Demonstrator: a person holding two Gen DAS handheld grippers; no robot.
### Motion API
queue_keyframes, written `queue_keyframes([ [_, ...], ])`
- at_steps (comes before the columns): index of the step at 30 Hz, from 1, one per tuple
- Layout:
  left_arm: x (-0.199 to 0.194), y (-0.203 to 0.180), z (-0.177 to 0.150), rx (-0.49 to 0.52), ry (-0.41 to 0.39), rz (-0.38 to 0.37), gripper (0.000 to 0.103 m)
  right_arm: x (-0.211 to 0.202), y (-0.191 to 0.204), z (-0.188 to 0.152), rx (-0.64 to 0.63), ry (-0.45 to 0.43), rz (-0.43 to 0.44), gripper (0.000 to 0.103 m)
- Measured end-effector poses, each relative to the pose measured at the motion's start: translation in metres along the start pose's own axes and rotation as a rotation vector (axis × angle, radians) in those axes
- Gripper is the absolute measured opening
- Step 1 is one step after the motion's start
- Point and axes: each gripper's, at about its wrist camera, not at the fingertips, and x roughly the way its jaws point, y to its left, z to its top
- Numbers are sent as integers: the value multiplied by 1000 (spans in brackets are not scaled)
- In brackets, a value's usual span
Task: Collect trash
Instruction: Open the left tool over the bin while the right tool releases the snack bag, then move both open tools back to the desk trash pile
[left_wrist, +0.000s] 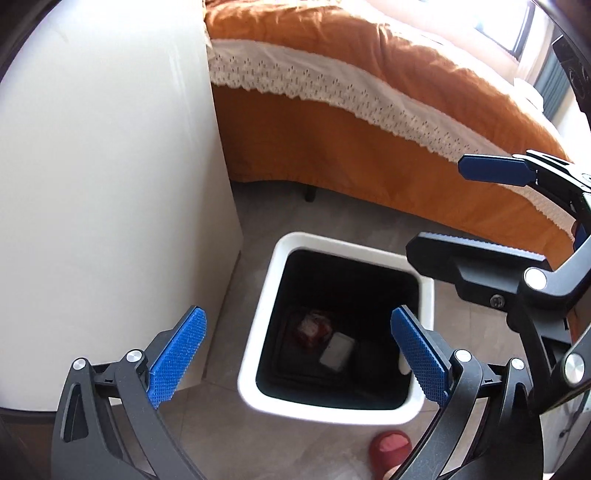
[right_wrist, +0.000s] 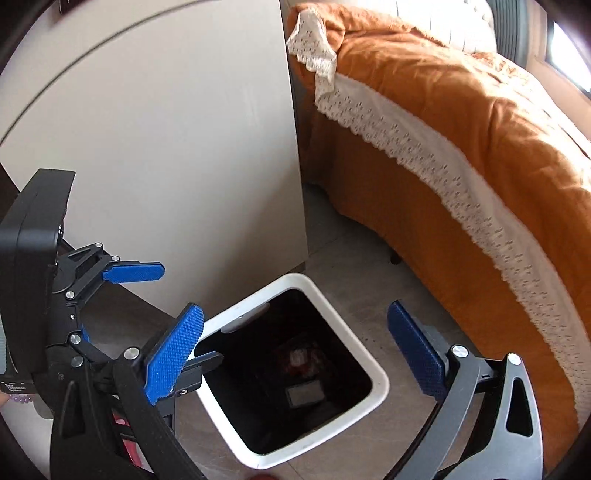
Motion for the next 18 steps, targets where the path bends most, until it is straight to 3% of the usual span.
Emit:
queue_keyframes([
  [9,-90,-6,33,9,-73,-9,99,-89,18,35,11,-55,-38,99],
  [18,-227,-16,70,10,-195,-6,99,-226,48,82,49,-189,-105,99],
])
